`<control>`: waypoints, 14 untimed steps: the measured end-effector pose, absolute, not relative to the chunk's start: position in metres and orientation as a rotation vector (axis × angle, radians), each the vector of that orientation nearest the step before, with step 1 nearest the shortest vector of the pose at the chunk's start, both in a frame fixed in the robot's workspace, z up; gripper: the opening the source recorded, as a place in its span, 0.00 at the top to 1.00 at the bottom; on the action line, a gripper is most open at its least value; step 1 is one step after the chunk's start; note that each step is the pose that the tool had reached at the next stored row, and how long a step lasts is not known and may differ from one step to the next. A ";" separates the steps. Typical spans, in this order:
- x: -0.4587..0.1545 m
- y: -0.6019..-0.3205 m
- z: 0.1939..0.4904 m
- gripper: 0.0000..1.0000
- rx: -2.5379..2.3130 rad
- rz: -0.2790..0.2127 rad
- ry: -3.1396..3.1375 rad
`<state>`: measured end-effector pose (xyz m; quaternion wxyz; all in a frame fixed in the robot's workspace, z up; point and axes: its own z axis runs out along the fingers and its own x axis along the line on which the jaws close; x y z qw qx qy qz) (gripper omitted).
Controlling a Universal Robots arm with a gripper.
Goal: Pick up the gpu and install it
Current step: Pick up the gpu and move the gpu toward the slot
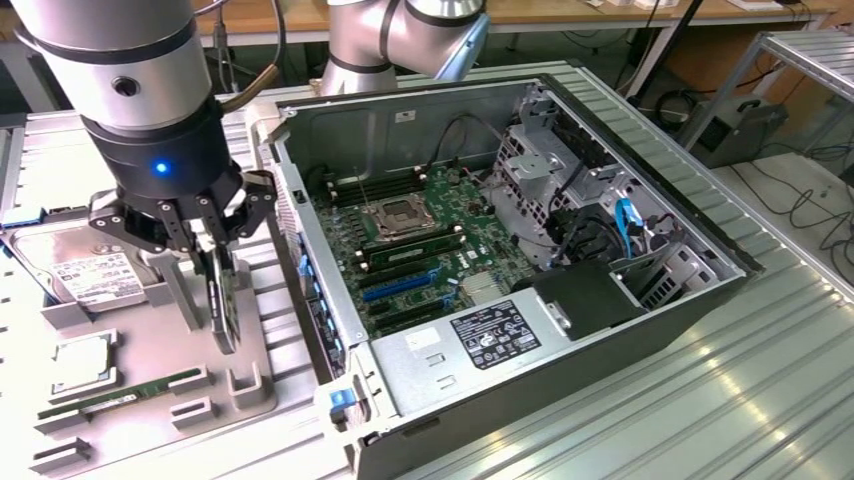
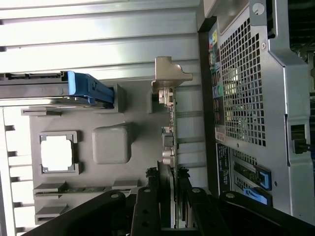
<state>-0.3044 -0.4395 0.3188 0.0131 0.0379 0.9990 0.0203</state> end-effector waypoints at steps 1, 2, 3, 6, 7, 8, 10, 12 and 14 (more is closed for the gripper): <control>-0.304 -0.440 0.319 0.73 0.118 0.063 3.112; -0.304 -0.440 0.319 0.73 0.118 0.063 3.112; -0.304 -0.439 0.320 0.73 0.118 0.063 3.112; -0.304 -0.439 0.321 0.73 0.118 0.063 3.112; -0.304 -0.440 0.321 0.73 0.118 0.063 3.112; -0.304 -0.439 0.321 0.73 0.118 0.063 3.112; -0.304 -0.439 0.322 0.73 0.118 0.063 3.112; -0.304 -0.439 0.323 0.73 0.118 0.063 3.112; -0.304 -0.439 0.323 0.73 0.118 0.063 3.112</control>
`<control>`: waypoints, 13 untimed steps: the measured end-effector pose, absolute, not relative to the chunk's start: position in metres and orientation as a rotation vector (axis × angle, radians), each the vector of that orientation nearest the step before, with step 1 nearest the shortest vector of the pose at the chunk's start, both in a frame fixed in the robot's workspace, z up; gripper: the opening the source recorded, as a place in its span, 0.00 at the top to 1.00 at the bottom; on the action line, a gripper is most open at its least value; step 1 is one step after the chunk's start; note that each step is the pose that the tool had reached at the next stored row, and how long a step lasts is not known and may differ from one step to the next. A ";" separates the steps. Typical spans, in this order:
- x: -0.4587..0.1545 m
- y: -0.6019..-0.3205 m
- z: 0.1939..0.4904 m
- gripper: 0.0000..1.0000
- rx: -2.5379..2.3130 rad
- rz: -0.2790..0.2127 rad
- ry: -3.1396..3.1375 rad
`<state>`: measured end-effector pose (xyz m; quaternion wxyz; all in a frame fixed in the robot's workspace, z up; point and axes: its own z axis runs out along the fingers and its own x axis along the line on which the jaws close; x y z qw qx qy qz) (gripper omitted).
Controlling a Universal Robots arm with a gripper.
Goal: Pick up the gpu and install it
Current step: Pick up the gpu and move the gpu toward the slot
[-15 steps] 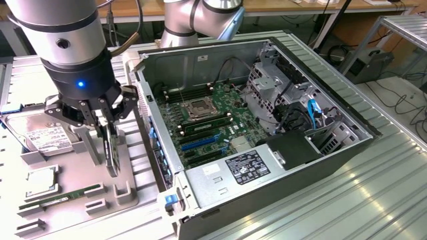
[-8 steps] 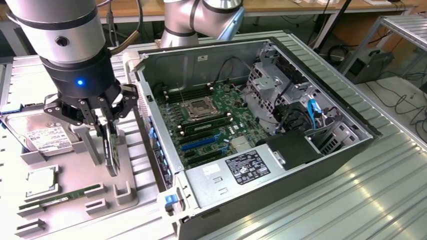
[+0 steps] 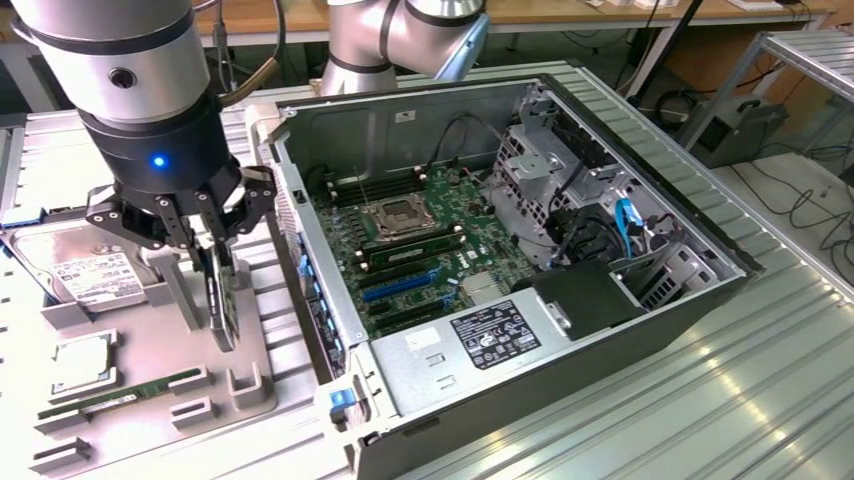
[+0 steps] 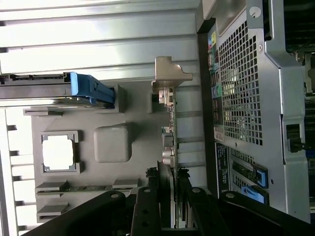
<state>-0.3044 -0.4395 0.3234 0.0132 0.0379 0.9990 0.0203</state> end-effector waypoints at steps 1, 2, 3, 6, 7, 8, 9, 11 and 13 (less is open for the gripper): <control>-0.304 -0.439 0.324 0.73 0.118 0.063 3.112; -0.304 -0.439 0.324 0.73 0.118 0.063 3.112; -0.304 -0.439 0.325 0.73 0.118 0.063 3.112; -0.304 -0.439 0.326 0.73 0.118 0.063 3.112; -0.304 -0.439 0.327 0.73 0.118 0.063 3.112; -0.304 -0.439 0.327 0.73 0.118 0.063 3.112; -0.304 -0.439 0.328 0.73 0.118 0.063 3.112; -0.304 -0.439 0.328 0.73 0.118 0.063 3.112; -0.304 -0.439 0.329 0.73 0.118 0.063 3.112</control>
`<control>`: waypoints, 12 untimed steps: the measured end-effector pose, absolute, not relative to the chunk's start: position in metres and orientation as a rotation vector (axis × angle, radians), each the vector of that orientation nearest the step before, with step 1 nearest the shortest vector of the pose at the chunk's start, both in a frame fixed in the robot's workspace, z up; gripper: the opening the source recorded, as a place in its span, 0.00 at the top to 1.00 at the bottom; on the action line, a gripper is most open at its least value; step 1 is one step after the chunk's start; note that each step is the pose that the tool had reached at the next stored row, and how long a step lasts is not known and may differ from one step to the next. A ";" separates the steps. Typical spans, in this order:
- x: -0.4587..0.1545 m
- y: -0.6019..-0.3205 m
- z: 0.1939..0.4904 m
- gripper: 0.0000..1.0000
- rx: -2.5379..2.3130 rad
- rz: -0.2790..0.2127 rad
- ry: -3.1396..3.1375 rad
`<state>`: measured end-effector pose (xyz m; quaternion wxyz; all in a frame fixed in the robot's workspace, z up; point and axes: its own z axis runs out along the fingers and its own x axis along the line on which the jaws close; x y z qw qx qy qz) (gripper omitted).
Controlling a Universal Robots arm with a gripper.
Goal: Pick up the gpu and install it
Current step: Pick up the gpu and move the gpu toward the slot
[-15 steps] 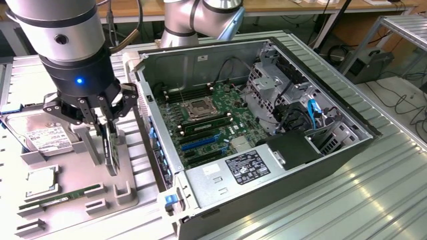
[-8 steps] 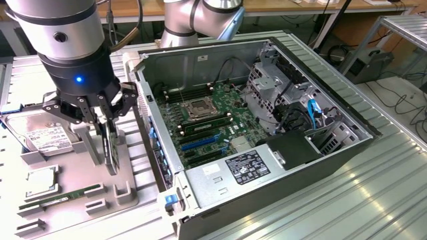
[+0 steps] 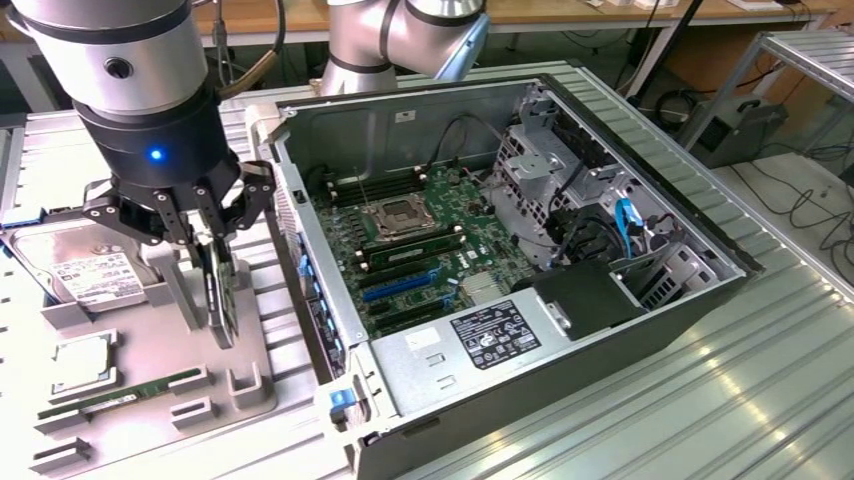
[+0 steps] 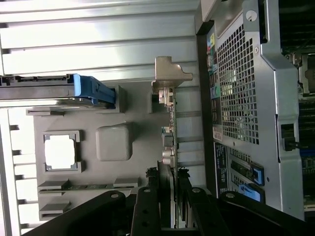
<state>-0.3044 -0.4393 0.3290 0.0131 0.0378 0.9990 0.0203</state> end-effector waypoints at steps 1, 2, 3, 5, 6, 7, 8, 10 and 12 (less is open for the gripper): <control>-0.304 -0.439 0.329 0.73 0.118 0.063 3.112; -0.304 -0.439 0.329 0.73 0.118 0.063 3.112; -0.304 -0.439 0.330 0.73 0.118 0.063 3.112; -0.304 -0.439 0.330 0.73 0.118 0.063 3.112; -0.304 -0.439 0.330 0.73 0.118 0.063 3.112; -0.304 -0.439 0.331 0.73 0.118 0.063 3.112; -0.304 -0.439 0.331 0.73 0.118 0.063 3.112; -0.304 -0.439 0.331 0.73 0.118 0.063 3.112; -0.304 -0.439 0.332 0.73 0.118 0.063 3.112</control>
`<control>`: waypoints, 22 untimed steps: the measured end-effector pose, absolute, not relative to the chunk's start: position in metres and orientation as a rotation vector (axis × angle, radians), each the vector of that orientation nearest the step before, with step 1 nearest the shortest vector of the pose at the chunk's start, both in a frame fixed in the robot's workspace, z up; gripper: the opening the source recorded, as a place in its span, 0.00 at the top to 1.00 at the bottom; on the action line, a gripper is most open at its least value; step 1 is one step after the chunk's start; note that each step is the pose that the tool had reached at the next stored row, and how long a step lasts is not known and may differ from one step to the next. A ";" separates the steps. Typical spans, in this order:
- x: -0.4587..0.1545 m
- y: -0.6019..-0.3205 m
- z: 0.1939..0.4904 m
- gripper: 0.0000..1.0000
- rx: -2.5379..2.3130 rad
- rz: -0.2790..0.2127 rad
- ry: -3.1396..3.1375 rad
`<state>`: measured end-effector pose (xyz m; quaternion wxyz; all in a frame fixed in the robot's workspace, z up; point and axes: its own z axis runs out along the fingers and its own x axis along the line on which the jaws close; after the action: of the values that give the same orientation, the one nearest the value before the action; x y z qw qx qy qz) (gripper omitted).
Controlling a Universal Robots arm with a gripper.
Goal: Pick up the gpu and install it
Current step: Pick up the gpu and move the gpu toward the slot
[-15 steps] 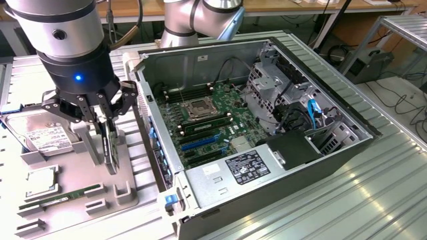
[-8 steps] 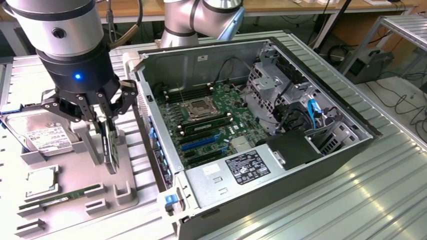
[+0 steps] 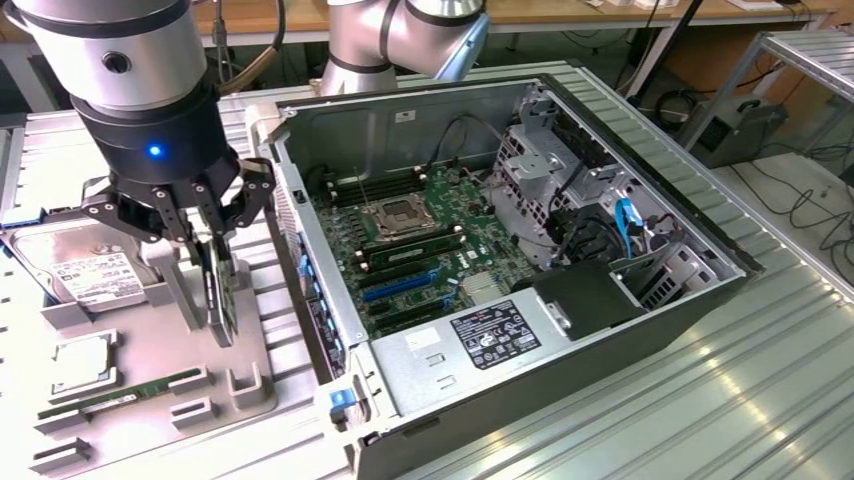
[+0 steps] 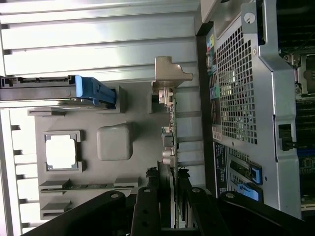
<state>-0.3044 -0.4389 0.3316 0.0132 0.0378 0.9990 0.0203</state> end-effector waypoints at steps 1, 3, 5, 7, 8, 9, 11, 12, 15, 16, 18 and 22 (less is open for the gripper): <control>-0.304 -0.439 0.332 0.73 0.118 0.063 3.112; -0.304 -0.439 0.332 0.73 0.118 0.063 3.112; -0.304 -0.439 0.333 0.73 0.118 0.063 3.112; -0.304 -0.439 0.333 0.73 0.118 0.063 3.112; -0.304 -0.439 0.333 0.73 0.118 0.063 3.112; -0.304 -0.439 0.334 0.73 0.118 0.063 3.112; -0.304 -0.439 0.335 0.73 0.118 0.063 3.112; -0.304 -0.439 0.335 0.73 0.118 0.063 3.113; -0.304 -0.439 0.337 0.73 0.118 0.063 3.113; -0.304 -0.439 0.337 0.73 0.118 0.063 3.112; -0.304 -0.439 0.338 0.73 0.118 0.063 3.112; -0.304 -0.439 0.340 0.73 0.118 0.063 3.112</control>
<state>-0.3044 -0.4387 0.3396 0.0132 0.0379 0.9990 0.0203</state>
